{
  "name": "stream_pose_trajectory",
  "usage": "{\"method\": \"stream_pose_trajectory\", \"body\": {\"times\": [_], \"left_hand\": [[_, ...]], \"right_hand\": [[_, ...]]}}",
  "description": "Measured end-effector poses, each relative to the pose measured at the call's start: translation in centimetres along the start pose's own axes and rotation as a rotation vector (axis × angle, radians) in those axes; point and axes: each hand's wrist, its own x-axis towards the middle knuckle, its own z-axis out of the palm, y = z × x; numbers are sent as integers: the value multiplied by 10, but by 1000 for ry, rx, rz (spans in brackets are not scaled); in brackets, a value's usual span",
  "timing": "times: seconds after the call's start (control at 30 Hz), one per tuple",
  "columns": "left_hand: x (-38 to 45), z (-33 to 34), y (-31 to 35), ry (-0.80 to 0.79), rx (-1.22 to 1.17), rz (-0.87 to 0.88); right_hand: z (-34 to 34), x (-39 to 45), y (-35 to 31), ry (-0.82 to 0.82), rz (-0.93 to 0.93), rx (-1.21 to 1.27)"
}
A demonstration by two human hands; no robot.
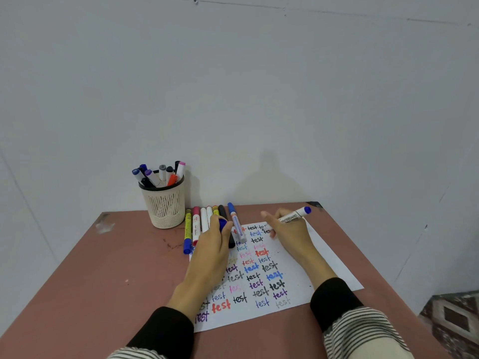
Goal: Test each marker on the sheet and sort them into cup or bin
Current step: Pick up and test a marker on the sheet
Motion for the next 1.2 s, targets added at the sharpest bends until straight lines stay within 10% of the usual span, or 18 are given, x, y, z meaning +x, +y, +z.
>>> {"method": "stream_pose_trajectory", "body": {"times": [1.2], "left_hand": [[1, -1, -4, -22, 14, -14]], "right_hand": [[3, 0, 4, 38, 15, -126]]}}
